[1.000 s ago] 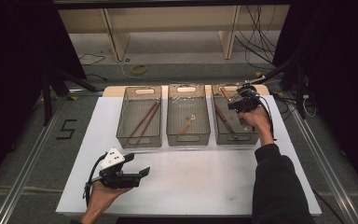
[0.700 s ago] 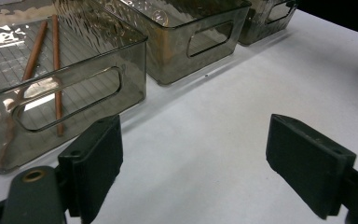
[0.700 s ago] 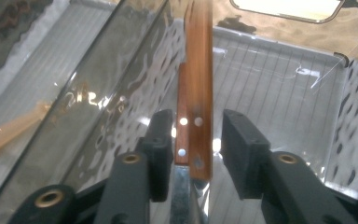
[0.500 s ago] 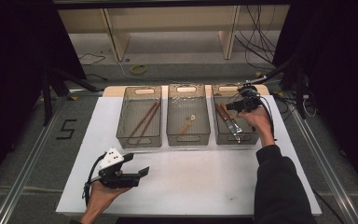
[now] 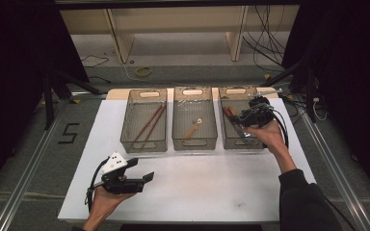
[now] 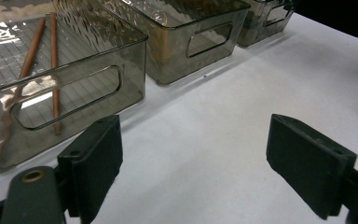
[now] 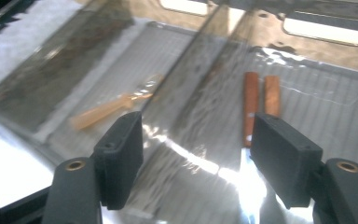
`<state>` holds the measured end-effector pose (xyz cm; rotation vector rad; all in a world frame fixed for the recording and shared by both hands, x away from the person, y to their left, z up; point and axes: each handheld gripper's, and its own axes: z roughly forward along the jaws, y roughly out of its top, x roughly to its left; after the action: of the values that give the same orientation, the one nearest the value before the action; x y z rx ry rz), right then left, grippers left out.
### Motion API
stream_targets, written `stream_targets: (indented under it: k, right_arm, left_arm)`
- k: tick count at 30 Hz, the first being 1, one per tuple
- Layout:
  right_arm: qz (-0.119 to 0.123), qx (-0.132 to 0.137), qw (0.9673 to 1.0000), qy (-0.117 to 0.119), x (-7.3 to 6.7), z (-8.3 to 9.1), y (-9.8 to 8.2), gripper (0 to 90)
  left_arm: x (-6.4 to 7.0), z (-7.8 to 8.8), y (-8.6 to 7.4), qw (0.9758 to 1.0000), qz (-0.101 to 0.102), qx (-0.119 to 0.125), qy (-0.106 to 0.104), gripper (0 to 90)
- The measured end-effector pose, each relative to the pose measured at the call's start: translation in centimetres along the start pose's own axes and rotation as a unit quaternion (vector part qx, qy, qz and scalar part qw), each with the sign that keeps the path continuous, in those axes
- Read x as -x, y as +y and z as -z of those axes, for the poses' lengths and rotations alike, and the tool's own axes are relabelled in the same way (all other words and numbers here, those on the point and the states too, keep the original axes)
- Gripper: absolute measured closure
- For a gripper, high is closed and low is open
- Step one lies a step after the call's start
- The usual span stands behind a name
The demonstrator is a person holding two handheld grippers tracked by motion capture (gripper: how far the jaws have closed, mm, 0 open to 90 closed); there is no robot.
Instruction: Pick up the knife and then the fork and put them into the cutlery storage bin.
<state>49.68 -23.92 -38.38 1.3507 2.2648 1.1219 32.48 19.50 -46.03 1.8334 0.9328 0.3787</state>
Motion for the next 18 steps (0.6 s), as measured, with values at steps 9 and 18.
stream_targets:
  k: [9,18]
  right_arm:
    - [0.016,0.04,0.9985,0.034,-3.4,2.7,-3.5,30.4]
    - [0.021,0.069,0.9953,0.065,-5.7,4.0,-7.1,27.9]
  left_arm:
    - [-0.1,0.0,-0.1,1.0,0.004,-0.002,-0.008,17.9]
    - [-0.4,-0.1,-0.2,0.9998,0.008,-0.004,-0.015,17.8]
